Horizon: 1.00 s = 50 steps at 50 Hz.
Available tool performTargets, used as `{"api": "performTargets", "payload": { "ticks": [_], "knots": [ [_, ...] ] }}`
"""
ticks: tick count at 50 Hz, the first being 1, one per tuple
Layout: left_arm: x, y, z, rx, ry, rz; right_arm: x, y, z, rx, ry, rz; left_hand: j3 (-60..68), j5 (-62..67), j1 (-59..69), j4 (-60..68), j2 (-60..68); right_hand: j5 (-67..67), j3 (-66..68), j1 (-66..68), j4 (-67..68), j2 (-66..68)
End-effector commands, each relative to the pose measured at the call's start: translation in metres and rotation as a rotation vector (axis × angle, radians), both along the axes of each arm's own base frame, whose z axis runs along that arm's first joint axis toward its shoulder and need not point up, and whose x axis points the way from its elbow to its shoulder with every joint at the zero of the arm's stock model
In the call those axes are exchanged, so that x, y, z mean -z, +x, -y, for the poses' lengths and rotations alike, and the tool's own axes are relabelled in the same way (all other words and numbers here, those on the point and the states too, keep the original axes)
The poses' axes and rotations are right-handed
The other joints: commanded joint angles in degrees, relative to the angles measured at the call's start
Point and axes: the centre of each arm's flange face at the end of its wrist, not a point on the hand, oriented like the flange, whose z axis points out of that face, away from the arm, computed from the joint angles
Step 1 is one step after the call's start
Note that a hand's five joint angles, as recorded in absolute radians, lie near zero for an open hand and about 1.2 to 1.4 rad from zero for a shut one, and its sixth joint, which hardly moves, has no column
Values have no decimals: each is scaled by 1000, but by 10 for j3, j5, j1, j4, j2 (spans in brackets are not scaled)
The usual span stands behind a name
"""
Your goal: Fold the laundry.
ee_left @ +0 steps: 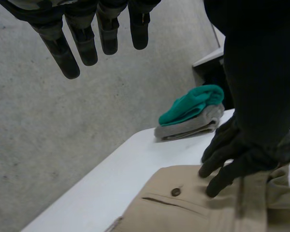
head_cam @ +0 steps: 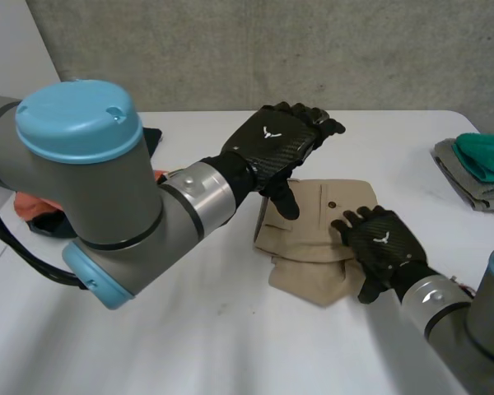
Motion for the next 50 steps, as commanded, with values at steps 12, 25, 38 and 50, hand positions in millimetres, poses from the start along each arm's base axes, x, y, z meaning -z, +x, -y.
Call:
{"api": "performTargets", "payload": {
  "ticks": [12, 25, 38, 50],
  "knots": [
    [11, 9, 7, -2, 71, 0, 39, 25, 48, 25, -225, 26, -5, -12, 6, -2, -2, -19, 3, 31, -26, -17],
    [10, 12, 6, -6, 74, 0, 27, 47, 72, -6, -304, 50, -5, -12, 6, -2, -2, 228, 251, 279, 221, 230],
    [8, 15, 2, -5, 72, 3, 37, 56, 102, -4, -243, 32, -5, -12, 6, -2, -2, 517, 540, 568, 511, 520],
    [2, 20, 4, -18, 61, -8, 29, 59, 111, 3, -184, 97, -5, -12, 6, -2, -2, 278, 301, 329, 272, 281]
  ]
}}
